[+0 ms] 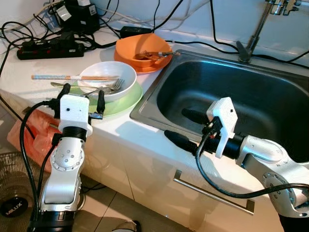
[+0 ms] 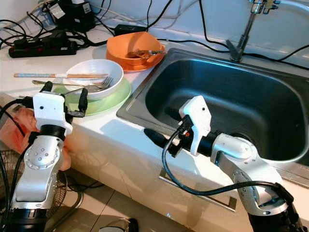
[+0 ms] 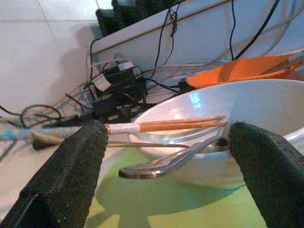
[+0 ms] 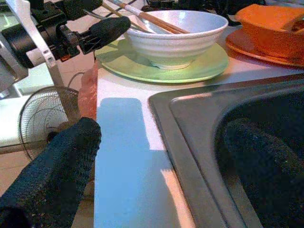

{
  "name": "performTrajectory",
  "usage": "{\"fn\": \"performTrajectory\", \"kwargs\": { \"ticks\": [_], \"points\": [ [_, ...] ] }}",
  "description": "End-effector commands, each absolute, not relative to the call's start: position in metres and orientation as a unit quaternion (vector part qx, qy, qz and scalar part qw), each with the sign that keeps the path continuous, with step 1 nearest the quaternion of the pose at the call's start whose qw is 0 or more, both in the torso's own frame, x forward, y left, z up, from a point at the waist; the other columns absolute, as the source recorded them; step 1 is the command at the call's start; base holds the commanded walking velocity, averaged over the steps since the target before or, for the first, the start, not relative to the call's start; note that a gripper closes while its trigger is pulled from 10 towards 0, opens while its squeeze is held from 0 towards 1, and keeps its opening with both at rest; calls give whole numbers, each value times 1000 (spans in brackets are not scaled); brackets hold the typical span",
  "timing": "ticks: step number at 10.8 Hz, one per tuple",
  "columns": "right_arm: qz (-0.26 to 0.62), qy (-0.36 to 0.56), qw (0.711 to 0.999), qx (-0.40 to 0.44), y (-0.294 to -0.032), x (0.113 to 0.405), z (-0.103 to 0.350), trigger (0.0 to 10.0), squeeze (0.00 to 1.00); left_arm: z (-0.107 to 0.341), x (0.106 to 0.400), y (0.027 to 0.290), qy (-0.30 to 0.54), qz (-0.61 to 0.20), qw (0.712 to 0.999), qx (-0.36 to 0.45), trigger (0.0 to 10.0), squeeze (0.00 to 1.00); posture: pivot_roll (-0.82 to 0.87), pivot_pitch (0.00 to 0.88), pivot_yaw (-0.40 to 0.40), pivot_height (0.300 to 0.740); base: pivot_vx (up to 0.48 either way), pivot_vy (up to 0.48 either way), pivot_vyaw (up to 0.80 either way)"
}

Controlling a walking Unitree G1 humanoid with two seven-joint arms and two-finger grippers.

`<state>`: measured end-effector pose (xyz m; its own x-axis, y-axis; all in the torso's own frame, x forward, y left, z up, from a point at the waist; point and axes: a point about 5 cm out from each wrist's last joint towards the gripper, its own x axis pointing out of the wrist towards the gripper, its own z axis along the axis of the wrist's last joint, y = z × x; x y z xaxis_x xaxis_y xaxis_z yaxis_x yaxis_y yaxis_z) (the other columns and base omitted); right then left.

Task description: Kitchen organization

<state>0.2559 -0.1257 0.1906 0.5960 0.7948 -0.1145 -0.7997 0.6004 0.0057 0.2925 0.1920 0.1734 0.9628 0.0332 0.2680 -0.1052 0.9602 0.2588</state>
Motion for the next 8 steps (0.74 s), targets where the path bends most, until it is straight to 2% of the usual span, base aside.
{"fn": "performTrajectory", "kwargs": {
  "ticks": [1, 3, 4, 5, 6, 8],
  "points": [
    [441, 42, 896, -31, -125, 258, 193, 10000, 0, 169, 296, 193, -120, 34, 984, 123, 10000, 0, 48, 85, 31, 740, 0, 0, 0],
    [432, 39, 900, -33, -126, 259, 194, 10000, 0, 172, 305, 188, -126, 21, 986, 104, 10000, 0, 38, 84, 31, 740, 0, 0, 0],
    [428, 35, 902, -34, -127, 260, 195, 10000, 0, 177, 308, 187, -136, 16, 985, 100, 7569, 0, 37, 84, 32, 740, 0, 0, 0],
    [423, 30, 905, -34, -128, 261, 197, 10000, 0, 180, 311, 185, -143, 12, 985, 97, 4431, 0, 36, 86, 32, 740, 0, 0, 0],
    [418, 26, 907, -29, -128, 263, 199, 10000, 0, 182, 314, 183, -149, 2, 984, 94, 0, 0, 33, 89, 34, 740, 0, 0, 0],
    [422, 33, 905, -40, -134, 264, 197, 10000, 0, 183, 317, 179, -153, -19, 984, 94, 0, 0, 29, 94, 38, 740, 0, 0, 0]
  ]
}}
